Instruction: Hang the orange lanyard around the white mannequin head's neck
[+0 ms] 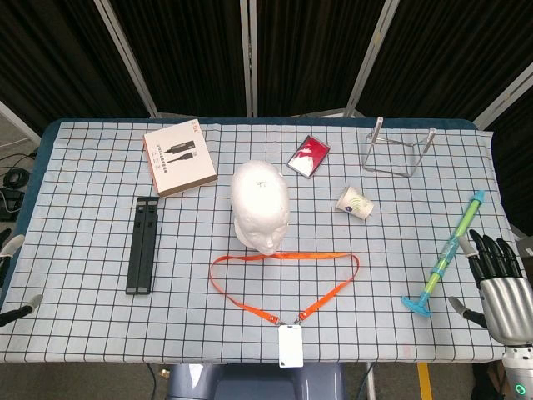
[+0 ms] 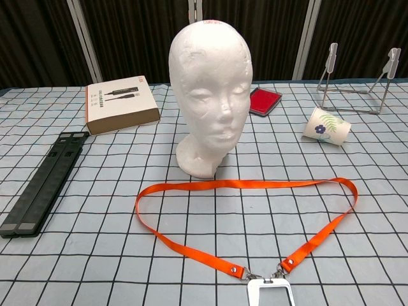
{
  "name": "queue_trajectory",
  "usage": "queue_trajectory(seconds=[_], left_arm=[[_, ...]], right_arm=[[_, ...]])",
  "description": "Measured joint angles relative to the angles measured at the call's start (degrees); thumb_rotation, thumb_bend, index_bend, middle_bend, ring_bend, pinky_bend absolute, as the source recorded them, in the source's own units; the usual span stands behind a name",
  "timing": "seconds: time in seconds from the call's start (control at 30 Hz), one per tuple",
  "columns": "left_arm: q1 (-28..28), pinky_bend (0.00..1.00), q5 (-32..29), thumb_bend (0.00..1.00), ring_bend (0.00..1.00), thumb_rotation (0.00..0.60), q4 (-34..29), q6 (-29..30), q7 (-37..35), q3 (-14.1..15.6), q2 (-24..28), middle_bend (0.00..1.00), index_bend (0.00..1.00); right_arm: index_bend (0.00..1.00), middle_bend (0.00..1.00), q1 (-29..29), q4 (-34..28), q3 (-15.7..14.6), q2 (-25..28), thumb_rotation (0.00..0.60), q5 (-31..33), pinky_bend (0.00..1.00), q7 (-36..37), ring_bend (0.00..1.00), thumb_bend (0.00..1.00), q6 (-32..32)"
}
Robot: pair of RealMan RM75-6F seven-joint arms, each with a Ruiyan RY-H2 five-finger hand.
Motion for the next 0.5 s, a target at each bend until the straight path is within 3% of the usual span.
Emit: queue_trajectory(seconds=[0.3,0.5], left_arm=[[-0.66,0.0,-1.34,0.0,0.0,0.6,0.73,-0.83,1.55,-0.8,-1.06,0.0,0.0],[-1.76,0.0,-3.85,0.0,0.0,0.6,1.76,-3.18,2.18,-1.6,-1.98,0.0,0.0]], right_arm=[[0.07,0.0,1.24,0.98,-0.43,-1.22,0.6,0.54,0.0,-1.74,0.0,0.0,-3.48],[0.25,0.0,5.47,0.86,0.0,-1.81,0.6,2.1,0.0,-2.4,0.0,0.0,-11.66]])
